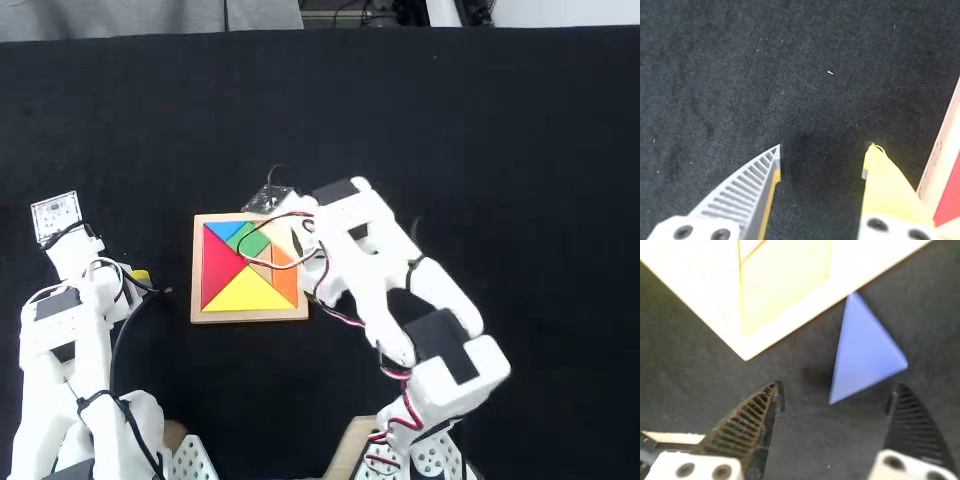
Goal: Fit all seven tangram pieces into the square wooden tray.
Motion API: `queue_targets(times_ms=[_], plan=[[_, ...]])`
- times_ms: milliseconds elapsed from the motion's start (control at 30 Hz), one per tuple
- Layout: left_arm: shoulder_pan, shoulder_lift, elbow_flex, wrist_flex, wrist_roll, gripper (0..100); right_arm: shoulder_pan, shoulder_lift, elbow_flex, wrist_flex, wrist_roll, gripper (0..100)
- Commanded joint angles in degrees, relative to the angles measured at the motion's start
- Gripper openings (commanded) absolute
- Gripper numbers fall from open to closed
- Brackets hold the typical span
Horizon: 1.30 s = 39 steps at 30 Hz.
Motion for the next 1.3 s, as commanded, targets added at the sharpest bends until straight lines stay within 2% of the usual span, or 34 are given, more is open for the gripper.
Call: queue_targets(times_ms=[0, 233, 800, 1267], plan=[[0.6, -1.0, -0.2, -0.6, 0.6, 26, -0.2, 2.4, -3.7, -2.4, 1.8, 35.0], [0.7, -1.0, -0.2, -0.6, 0.6, 26, 4.7, 6.4, -9.2, -2.7, -2.0, 35.0], [0.7, -1.1, -0.2, -0.6, 0.6, 26, 4.0, 16.4, -16.4, -4.4, 0.1, 35.0], [0.8, -1.1, -0.2, -0.6, 0.5, 26, 4.0, 16.8, -16.0, -4.2, 0.1, 33.3]])
